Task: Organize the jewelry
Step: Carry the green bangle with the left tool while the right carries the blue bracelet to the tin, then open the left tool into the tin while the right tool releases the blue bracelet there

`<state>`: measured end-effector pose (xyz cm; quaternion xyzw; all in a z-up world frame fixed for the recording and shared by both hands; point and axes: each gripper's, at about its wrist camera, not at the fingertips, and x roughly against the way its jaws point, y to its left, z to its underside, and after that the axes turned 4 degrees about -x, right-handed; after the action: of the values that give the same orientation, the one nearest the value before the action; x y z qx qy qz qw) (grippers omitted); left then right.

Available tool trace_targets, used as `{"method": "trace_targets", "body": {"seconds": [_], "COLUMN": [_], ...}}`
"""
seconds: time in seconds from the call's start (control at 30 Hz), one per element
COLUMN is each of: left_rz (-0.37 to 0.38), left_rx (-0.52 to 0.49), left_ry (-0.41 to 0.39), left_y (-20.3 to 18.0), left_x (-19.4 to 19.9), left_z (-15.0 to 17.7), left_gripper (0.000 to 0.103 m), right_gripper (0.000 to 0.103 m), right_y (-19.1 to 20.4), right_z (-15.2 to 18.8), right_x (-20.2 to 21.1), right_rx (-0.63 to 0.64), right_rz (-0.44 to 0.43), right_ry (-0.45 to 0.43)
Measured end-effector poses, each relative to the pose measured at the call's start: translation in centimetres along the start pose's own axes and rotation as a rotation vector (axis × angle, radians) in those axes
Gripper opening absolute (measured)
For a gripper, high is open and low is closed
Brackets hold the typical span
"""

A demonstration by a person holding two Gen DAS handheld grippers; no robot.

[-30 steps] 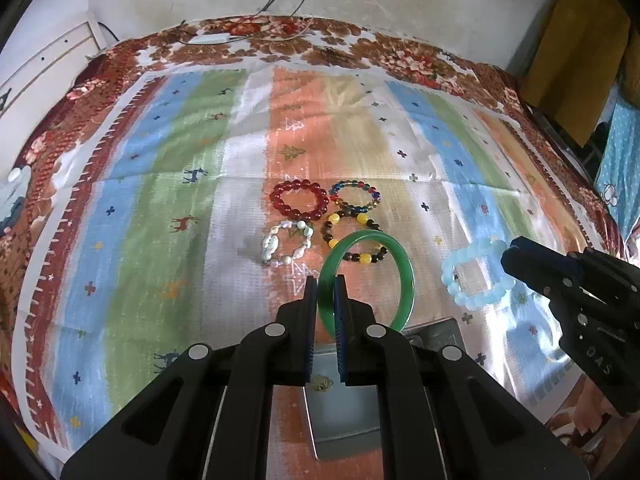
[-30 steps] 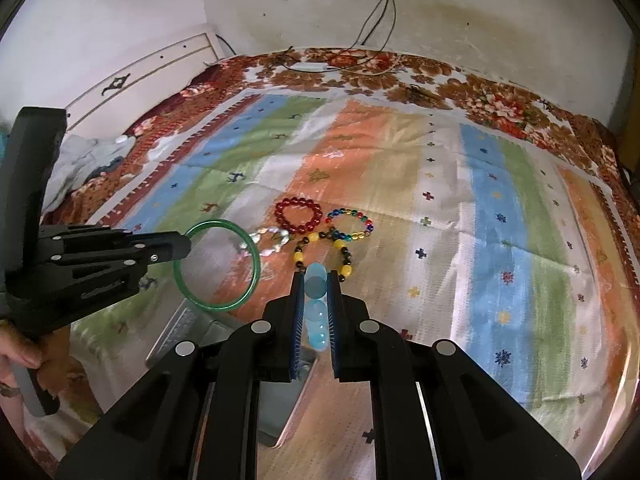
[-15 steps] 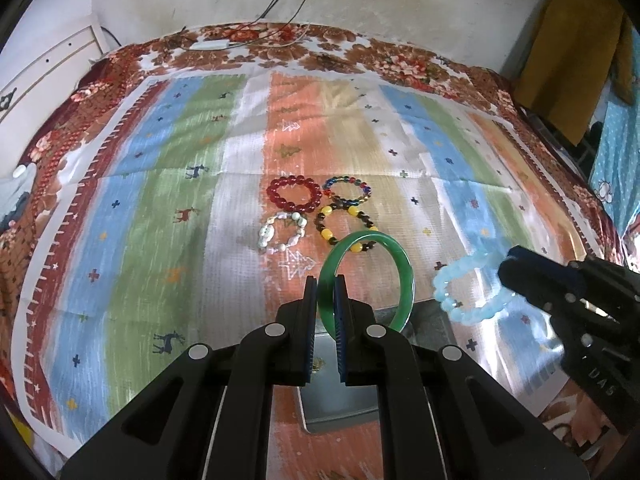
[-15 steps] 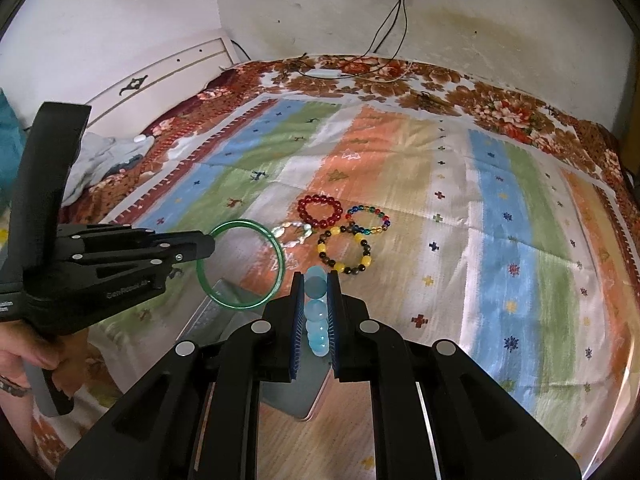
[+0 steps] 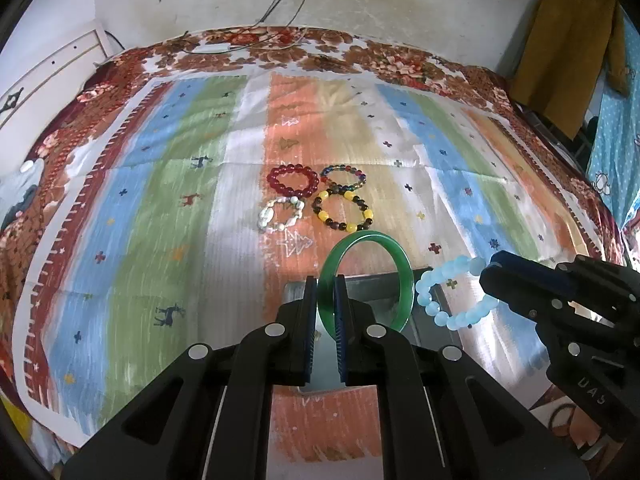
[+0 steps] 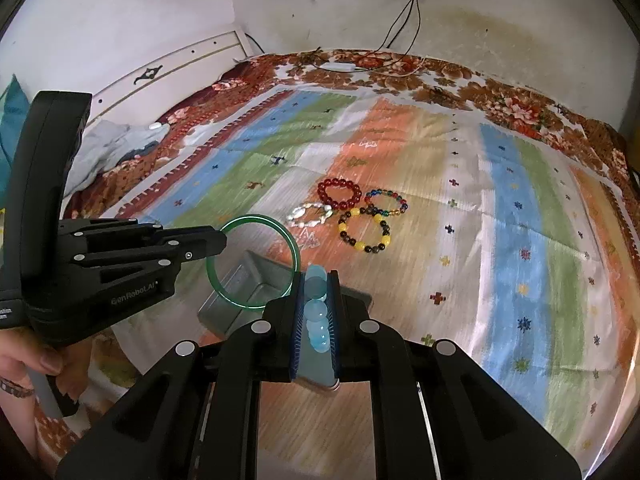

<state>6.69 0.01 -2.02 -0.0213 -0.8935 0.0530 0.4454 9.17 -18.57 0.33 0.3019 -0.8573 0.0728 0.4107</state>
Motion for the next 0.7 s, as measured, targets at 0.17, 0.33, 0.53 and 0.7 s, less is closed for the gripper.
{"method": "trace_targets", "body": {"seconds": [0.17,0.33,0.53,0.7], "left_rz": [0.000,-0.005,-0.011,-0.016], "left_rx": [0.003,-0.006,-0.007,0.004], "left_ry": [0.003,0.009,0.021,0.068], "left_y": [-0.2,-0.4,-0.5,-0.4], "left_x": [0.2,0.1,-0.2,-1.3], "left_z": [0.8,1.1,1.1,0.9], "left_gripper": [0.008,0.008,0.008,0.010], "right_gripper": [0.012,0.012,0.012,0.013], "right_y": [0.1,0.3,0.2,-0.4], "right_z": [0.9,1.1,1.1,1.2], "right_x": [-0.4,-0.5,-1.1,-1.9], "right_rx": [-0.007,-0.009,-0.015,-0.040], "right_rz": [-0.001,-0.008,-0.004,-0.013], "right_ry": [0.022,0.029,0.040,0.061]}}
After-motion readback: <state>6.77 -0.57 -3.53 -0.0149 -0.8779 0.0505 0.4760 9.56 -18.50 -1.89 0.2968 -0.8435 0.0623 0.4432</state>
